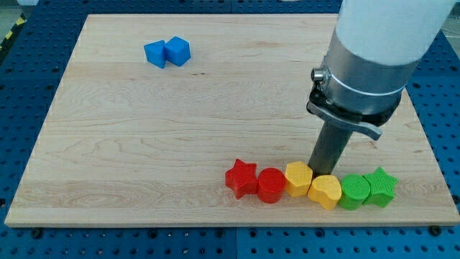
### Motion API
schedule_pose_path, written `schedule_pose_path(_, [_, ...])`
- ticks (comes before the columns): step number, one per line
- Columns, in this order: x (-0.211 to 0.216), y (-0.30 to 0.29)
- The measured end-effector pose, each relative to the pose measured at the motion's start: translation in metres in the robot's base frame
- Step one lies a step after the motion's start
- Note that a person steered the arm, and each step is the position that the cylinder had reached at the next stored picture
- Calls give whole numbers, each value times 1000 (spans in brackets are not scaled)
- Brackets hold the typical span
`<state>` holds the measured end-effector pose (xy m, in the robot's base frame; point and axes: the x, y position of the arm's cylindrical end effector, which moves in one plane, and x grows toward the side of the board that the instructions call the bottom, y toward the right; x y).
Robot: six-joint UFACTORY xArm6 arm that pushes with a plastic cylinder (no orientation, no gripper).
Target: Move your arm towards the blue cube
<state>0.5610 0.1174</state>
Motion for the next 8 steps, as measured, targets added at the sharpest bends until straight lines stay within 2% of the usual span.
schedule_pose_path(2, [-16,-22])
schedule_pose_path(4, [-14,-56])
schedule_pose_path(5, [-43,-56])
schedule_pose_path(8, [-261,-61])
